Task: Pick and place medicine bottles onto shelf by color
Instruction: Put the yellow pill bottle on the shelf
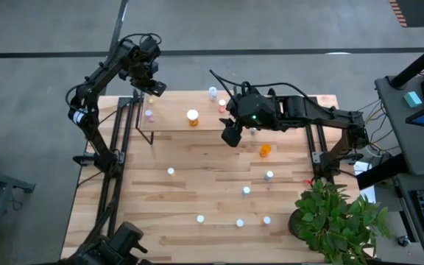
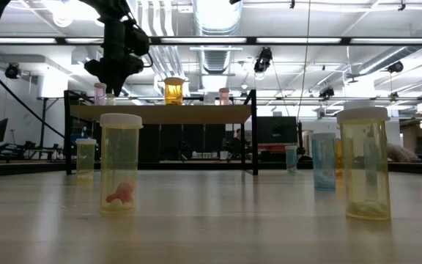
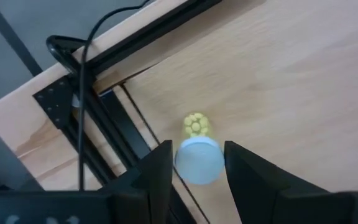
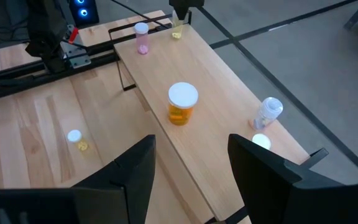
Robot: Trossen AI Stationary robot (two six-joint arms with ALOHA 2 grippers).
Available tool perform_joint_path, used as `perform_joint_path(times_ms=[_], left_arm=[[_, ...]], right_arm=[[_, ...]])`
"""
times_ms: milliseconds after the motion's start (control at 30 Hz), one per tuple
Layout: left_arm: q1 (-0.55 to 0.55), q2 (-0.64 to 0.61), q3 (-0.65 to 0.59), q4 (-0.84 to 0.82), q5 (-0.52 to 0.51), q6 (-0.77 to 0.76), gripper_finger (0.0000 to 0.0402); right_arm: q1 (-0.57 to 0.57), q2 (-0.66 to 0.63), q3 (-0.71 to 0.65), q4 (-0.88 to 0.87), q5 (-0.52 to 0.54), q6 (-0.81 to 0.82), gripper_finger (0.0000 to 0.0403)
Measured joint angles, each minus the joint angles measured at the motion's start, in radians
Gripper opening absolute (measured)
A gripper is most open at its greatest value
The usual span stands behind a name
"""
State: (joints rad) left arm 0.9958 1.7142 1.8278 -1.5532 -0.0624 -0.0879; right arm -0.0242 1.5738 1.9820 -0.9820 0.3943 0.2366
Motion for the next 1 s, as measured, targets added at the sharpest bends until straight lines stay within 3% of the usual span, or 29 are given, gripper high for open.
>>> perform_joint_path(times_ms=[633,1000], left_arm=[[-0.001,-0.010,0.012,-0.002,-0.002,-0.004,0.0128],[-0.017,-0.090,0.050,0.003,0.006,-0.057,0.0128]], right_arm=[[0.000,0.000,0.000,0.000,0.000,0.000,0.0192],[0.000,0.000,0.000,0.002,0.000,-0.002,0.0192]])
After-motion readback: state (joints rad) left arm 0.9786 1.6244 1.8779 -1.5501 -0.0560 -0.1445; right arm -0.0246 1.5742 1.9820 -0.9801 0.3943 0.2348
